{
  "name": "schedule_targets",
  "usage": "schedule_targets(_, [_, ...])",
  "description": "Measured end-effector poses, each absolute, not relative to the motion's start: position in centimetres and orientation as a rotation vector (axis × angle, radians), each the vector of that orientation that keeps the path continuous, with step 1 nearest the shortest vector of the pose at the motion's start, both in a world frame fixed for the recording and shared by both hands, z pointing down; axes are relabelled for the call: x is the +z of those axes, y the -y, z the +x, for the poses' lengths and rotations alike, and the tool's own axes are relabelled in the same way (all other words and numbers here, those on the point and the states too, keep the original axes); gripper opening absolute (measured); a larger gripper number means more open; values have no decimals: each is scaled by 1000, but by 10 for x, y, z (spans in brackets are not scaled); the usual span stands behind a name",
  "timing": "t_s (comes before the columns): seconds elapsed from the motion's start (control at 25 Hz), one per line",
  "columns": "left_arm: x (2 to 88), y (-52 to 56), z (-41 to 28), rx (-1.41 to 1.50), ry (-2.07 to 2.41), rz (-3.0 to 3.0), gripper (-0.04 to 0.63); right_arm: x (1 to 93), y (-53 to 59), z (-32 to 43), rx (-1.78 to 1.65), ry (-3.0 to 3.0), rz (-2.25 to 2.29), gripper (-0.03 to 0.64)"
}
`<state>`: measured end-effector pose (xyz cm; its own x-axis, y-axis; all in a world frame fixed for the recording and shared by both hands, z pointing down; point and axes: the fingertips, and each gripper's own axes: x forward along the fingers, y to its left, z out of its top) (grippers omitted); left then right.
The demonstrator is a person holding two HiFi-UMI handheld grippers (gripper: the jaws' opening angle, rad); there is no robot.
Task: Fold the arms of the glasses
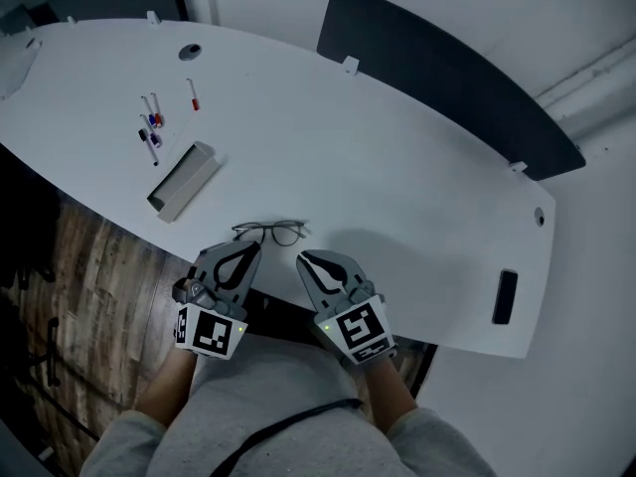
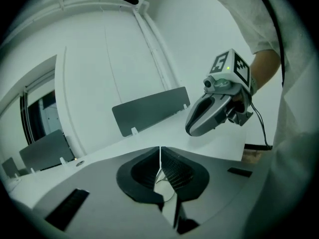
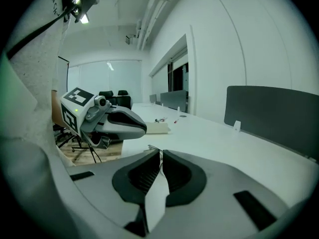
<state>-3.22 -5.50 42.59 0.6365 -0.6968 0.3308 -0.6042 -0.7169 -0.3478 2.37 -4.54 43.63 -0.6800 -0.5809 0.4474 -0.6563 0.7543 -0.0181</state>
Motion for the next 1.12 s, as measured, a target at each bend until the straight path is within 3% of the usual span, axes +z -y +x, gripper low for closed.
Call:
schedule_targets(0.48, [405,23,-48,-403,-1327,-2893,15,408,7,5,275,2620,995,21])
schedule_targets(1.12, [390,-63,-78,-303,-1339,-2951,15,385,-79,-15,447,2659,1198,20])
